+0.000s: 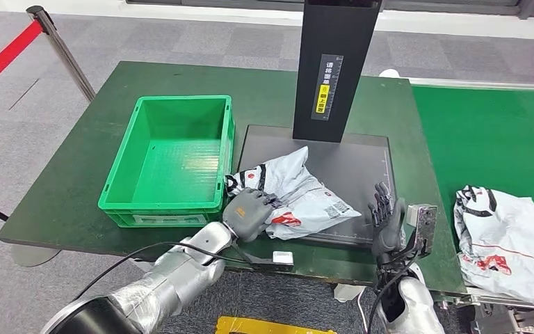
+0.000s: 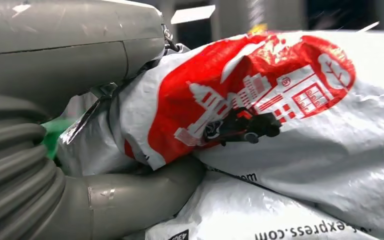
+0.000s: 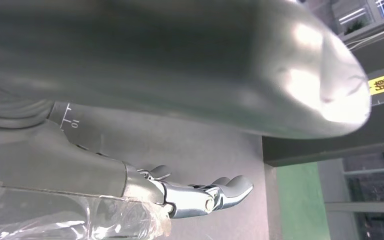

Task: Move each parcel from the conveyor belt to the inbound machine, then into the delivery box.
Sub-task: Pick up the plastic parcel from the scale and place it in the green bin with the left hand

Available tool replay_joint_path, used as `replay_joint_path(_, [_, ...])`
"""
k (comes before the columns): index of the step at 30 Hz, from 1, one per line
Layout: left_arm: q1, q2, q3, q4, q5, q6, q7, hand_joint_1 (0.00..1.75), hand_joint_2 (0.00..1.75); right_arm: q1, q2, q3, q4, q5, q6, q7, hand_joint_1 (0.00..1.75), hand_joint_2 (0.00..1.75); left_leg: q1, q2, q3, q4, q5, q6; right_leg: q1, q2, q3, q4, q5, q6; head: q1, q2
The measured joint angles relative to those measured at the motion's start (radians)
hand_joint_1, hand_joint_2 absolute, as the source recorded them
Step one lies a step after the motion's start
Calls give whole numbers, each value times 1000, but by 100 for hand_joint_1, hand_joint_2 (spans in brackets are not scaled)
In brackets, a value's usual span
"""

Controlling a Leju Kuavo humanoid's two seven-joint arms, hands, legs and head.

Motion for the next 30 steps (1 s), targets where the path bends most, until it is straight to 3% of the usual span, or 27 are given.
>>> replay_joint_path(4, [-29,1,-34,-32,-106,1,47,175,175,0,1,0,0,9,7,10,0,0,0,0,0,0,0,0,0,0,0,0,0,0,0,0])
replay_joint_path(11, [-50,14,-53,-90,-150,1,84,175,175,1,1,0,0,16,7,13,0,0,0,0,-1,0,0,0,0,0,-1,0,0,0,0,0])
replay_joint_path(25, [-148,81,-197,-166,-159,1,238,175,175,1,1,0,5,40,-1,27,0,0,0,1,-2,0,0,0,0,1,-3,0,0,0,0,0])
replay_joint_path(30, [-216,141,-211,-140,-151,1,272,175,175,6,0,0,6,40,-6,28,0,0,1,2,-2,0,0,0,1,3,-4,1,0,-1,0,0])
